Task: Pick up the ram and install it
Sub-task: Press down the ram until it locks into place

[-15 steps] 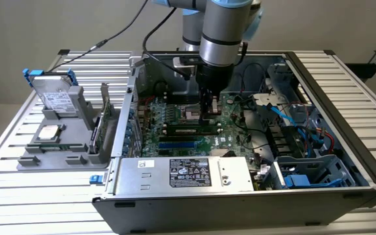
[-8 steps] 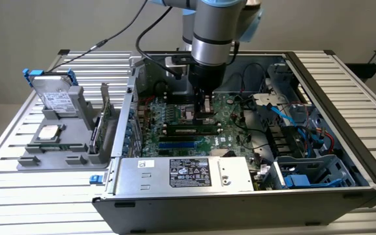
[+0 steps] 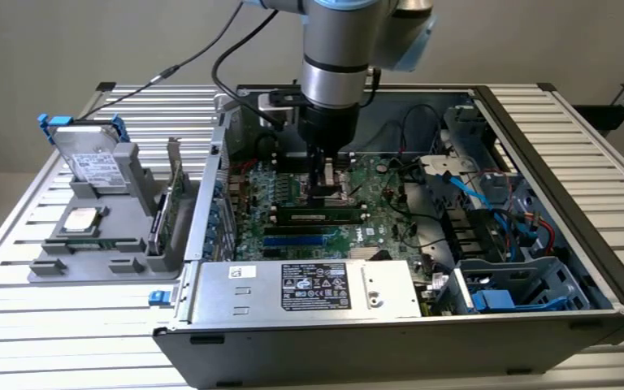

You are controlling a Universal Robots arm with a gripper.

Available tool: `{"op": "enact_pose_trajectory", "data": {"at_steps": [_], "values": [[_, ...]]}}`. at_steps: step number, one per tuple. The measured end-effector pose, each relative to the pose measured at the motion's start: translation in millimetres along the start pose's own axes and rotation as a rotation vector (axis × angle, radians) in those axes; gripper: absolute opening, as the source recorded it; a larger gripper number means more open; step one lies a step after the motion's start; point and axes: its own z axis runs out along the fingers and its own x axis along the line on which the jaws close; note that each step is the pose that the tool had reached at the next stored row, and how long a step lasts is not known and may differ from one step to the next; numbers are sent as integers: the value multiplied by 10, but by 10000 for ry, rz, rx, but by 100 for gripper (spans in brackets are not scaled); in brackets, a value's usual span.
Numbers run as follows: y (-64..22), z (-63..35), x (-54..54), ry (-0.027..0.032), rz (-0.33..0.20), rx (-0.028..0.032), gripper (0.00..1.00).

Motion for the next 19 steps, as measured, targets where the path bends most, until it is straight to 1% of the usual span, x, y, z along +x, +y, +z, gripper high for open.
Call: {"op": "enact_pose_trajectory", "data": {"at_steps": [2,4,10,19], "values": [[41,3,-7,9,1,3,10],[61,14,-12,13,1,7,10],[80,82,-26,67,6,9,10],[96,105,-34,68,7,13,10]]}}
